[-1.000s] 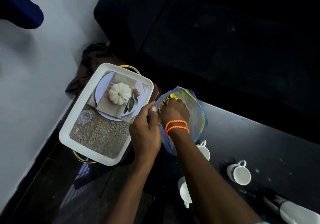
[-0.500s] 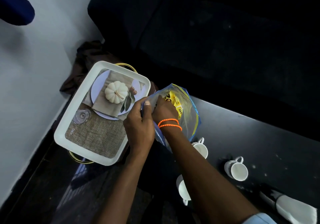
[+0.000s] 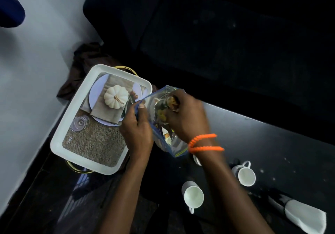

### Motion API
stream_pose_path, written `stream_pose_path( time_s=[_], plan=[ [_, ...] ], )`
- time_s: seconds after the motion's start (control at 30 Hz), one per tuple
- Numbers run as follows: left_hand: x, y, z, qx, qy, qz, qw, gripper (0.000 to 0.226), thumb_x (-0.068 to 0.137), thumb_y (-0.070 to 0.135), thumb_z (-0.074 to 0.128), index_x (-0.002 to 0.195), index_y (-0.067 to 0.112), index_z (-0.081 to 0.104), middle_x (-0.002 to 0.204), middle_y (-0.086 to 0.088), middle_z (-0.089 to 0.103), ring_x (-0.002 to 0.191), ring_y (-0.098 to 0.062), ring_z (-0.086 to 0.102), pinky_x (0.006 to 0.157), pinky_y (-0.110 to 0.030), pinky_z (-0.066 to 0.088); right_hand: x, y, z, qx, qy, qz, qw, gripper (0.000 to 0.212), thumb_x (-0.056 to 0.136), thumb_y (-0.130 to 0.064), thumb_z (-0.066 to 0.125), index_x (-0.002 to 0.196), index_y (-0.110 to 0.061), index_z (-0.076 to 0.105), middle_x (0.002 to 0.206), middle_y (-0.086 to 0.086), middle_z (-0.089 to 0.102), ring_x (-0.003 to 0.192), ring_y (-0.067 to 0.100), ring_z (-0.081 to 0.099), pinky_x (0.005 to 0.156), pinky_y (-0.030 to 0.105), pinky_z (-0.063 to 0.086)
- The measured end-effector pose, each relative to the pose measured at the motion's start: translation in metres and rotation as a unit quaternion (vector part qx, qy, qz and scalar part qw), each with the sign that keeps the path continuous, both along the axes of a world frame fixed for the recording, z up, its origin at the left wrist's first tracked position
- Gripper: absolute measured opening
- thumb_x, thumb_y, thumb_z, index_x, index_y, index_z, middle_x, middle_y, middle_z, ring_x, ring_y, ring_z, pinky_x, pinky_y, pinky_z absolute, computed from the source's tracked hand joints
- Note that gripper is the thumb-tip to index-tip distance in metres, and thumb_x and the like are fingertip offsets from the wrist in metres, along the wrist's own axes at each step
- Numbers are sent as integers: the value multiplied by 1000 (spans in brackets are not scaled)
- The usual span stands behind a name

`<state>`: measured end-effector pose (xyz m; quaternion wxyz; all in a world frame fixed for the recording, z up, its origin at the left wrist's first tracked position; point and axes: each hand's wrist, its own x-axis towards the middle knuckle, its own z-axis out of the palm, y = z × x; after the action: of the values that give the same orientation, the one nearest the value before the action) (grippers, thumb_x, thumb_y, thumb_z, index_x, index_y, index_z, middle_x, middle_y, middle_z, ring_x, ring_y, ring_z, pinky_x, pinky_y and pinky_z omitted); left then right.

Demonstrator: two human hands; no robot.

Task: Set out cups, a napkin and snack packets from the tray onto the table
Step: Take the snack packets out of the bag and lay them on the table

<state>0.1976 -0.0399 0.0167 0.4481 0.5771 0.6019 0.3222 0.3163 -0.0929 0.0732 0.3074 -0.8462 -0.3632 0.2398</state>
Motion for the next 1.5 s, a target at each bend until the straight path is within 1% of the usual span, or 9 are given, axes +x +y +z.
stream_pose_path(
  time_s=[0.17, 0.37, 0.5, 0.67, 0.8, 0.9, 1.03, 1.17, 1.5],
  plan=[
    [-4, 5, 0, 3, -13, -3, 1000, 32, 104, 35, 53, 123, 21, 74, 111, -12, 76, 105, -35, 68, 89, -51, 54, 40, -68, 68, 234, 138, -101, 957, 29, 85, -29, 80, 110, -24, 69, 90, -5, 74, 74, 5, 67, 64, 17, 54],
    [-2, 3, 7, 6, -17, 11, 1000, 29, 102, 31, 55, 119, 19, 75, 113, -2, 77, 108, -21, 69, 96, -48, 55, 96, -94, -56, 167, 327, -372, 853, 26, 84, -12, 82, 103, -1, 69, 100, 16, 75, 84, 29, 72, 73, 39, 59],
    [5, -5, 7, 5, -22, -7, 1000, 24, 103, 24, 56, 118, 20, 75, 99, 21, 71, 94, 13, 62, 85, -22, 51, 95, -97, -145, 43, 405, -377, 832, 22, 73, -4, 86, 83, -5, 65, 78, 16, 68, 65, 26, 63, 48, 27, 53],
    [10, -13, 7, 8, -34, -17, 999, 22, 105, 18, 57, 118, 16, 74, 98, 27, 68, 93, 20, 61, 79, -3, 43, 97, -96, -147, -98, 207, -423, 876, 58, 76, -32, 89, 123, -8, 65, 113, 16, 70, 98, 31, 69, 88, 41, 57],
    [14, -17, 7, 18, -46, -13, 999, 22, 105, 17, 56, 118, 12, 73, 100, 27, 67, 94, 20, 61, 79, -2, 42, 81, -79, -60, 146, 79, -432, 887, 27, 85, -33, 78, 107, -18, 72, 92, 1, 74, 92, 21, 73, 85, 35, 60],
    [16, -19, 10, 23, -44, -16, 999, 21, 105, 16, 56, 118, 13, 73, 100, 27, 66, 94, 21, 61, 78, -1, 42, 49, -56, -5, 281, 258, -258, 888, 7, 86, -24, 76, 90, -18, 77, 82, 9, 78, 80, 28, 78, 73, 35, 64],
    [18, -25, 15, 32, -30, -19, 999, 22, 106, 19, 54, 119, 14, 72, 103, 23, 69, 96, 18, 62, 80, -3, 43, 15, 1, -32, -45, 195, -47, 979, 25, 89, -29, 74, 107, -11, 74, 102, 14, 77, 97, 30, 73, 90, 47, 60],
    [17, -31, 12, 41, -17, -28, 999, 25, 107, 20, 53, 123, 14, 71, 116, 5, 75, 109, -4, 67, 89, -13, 49, -1, 29, -88, -267, 49, -67, 960, 62, 99, -42, 55, 143, 1, 44, 142, 22, 55, 133, 40, 52, 112, 46, 42],
    [11, -13, 1, 48, 6, 34, 998, 31, 108, 15, 50, 134, 6, 64, 118, 4, 67, 96, 22, 59, 79, 5, 38, -11, 12, -17, -79, -61, 19, 995, 18, 82, -17, 65, 97, -16, 76, 96, 9, 74, 93, 34, 68, 70, 33, 47]
  ],
)
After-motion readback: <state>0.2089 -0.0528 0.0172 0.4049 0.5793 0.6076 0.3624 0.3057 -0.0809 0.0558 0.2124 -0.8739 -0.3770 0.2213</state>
